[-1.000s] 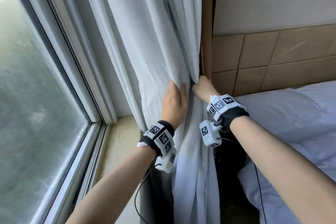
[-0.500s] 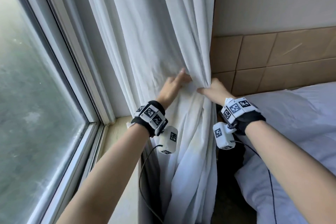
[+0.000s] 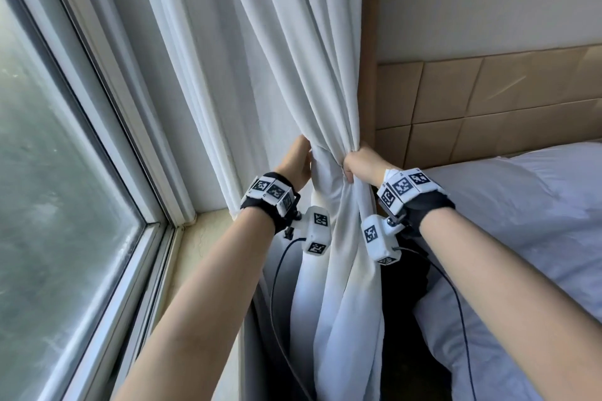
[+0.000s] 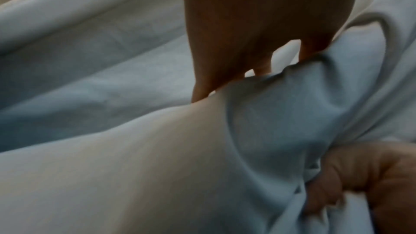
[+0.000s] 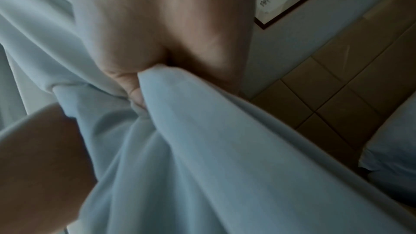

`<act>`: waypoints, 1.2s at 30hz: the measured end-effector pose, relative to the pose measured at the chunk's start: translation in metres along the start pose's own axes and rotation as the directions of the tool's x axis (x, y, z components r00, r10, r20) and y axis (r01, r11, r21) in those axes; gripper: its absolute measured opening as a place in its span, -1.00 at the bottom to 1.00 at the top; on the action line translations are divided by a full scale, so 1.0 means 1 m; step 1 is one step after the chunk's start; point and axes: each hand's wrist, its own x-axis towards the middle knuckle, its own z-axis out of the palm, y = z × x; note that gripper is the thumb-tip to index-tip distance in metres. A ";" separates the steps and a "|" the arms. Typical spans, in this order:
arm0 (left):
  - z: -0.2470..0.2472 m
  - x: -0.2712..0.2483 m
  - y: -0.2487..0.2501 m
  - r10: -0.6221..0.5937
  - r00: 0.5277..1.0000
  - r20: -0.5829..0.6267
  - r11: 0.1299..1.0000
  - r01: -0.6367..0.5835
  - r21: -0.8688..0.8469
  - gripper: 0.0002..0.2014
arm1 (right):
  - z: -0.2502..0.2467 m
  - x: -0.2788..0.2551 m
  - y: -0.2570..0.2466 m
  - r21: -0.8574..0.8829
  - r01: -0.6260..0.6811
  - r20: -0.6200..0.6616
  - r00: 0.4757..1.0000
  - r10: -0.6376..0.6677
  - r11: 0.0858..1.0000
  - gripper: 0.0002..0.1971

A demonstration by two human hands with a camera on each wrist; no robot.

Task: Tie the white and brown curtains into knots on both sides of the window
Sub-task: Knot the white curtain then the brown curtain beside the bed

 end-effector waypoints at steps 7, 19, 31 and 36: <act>0.001 -0.007 0.012 0.178 0.948 -0.263 0.982 -0.153 0.113 -0.77 | 0.000 0.001 0.002 0.053 -0.002 -0.074 0.997 0.006 0.999 -0.70; -0.031 -0.043 -0.020 0.763 0.541 -0.354 0.580 -0.332 0.744 -0.87 | 0.008 0.015 0.009 -0.161 0.054 -0.137 0.988 -0.076 0.985 -0.57; 0.044 -0.038 -0.011 0.704 0.710 0.021 0.498 -0.515 0.698 -0.93 | 0.019 0.010 0.011 -0.225 0.166 -0.144 0.969 -0.201 0.960 -0.73; 0.042 -0.031 -0.011 0.505 0.861 -0.059 0.644 -0.331 0.690 -0.93 | 0.008 0.010 0.013 -0.235 0.117 -0.106 0.984 -0.145 0.965 -0.68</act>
